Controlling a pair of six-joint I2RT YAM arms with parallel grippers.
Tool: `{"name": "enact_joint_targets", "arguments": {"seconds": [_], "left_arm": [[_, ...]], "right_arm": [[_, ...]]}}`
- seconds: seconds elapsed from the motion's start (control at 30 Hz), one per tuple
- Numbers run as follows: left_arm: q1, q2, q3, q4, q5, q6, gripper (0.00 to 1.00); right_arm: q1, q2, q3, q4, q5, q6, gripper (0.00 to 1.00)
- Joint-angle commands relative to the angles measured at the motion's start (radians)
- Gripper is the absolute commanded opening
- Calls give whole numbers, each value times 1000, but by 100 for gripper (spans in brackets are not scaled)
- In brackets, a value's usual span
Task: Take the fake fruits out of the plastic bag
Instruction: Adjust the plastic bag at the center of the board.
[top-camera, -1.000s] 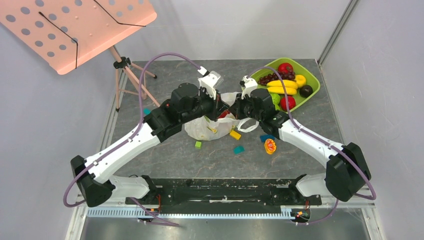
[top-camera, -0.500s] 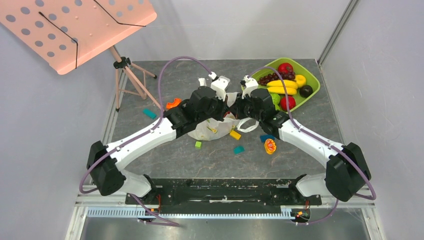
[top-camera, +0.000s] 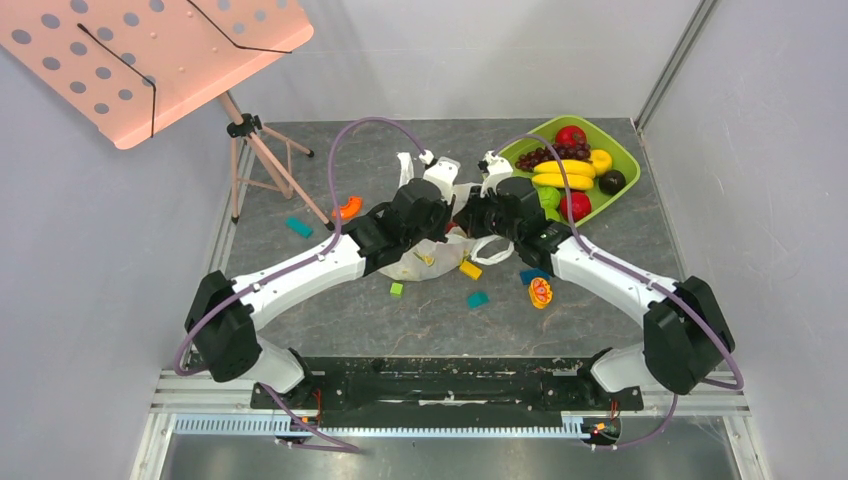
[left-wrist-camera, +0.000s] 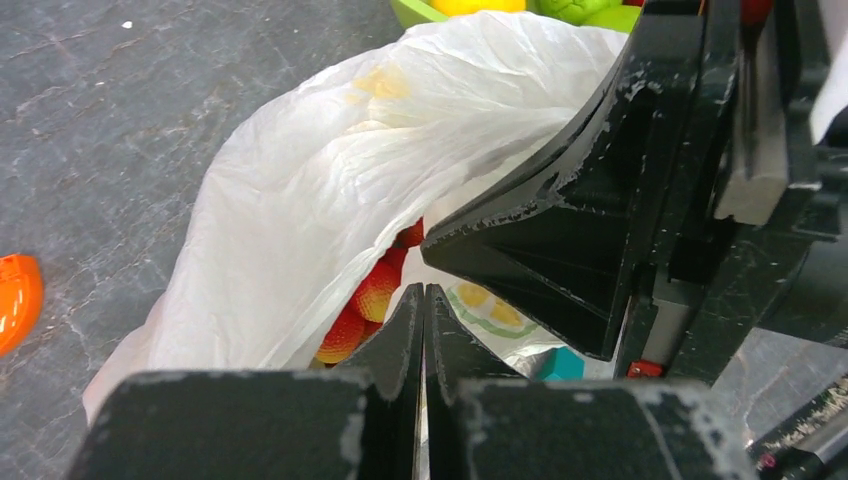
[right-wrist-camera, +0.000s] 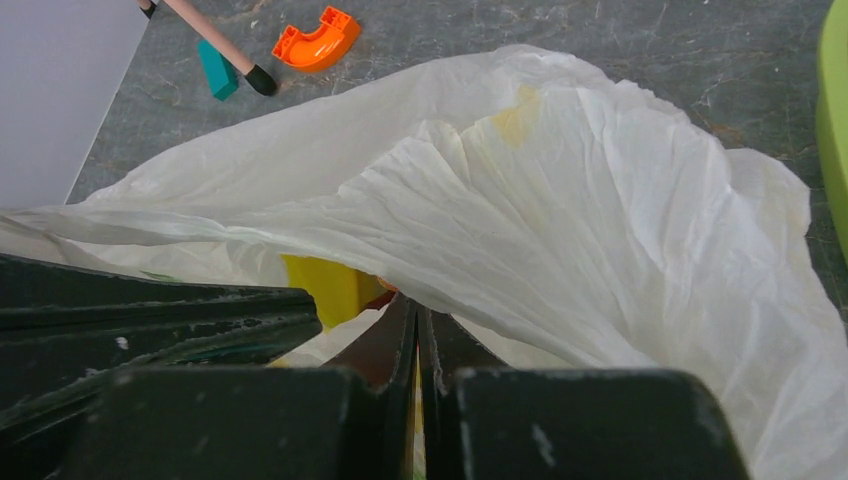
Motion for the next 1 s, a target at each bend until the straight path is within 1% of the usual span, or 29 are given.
{"name": "enact_joint_targets", "arguments": {"seconds": [0.0,0.3,0.57,0.77,0.97], "left_arm": [[-5,3,-18,61,-84,12,2],[-5,16,-39,102,-139,30,2],[6,68,-28,166,-199,69,2],[62,189,13,192,-237,44,2],[98,274,29,224,-274,33,2]], "right_arm": [[10,30,58,49,-7,24,0],[61,115,161,27,40,20,0],[81,240,264,27,92,13,0],[80,300,260,35,175,-4,0],[80,322,204,52,178,-4,0]]}}
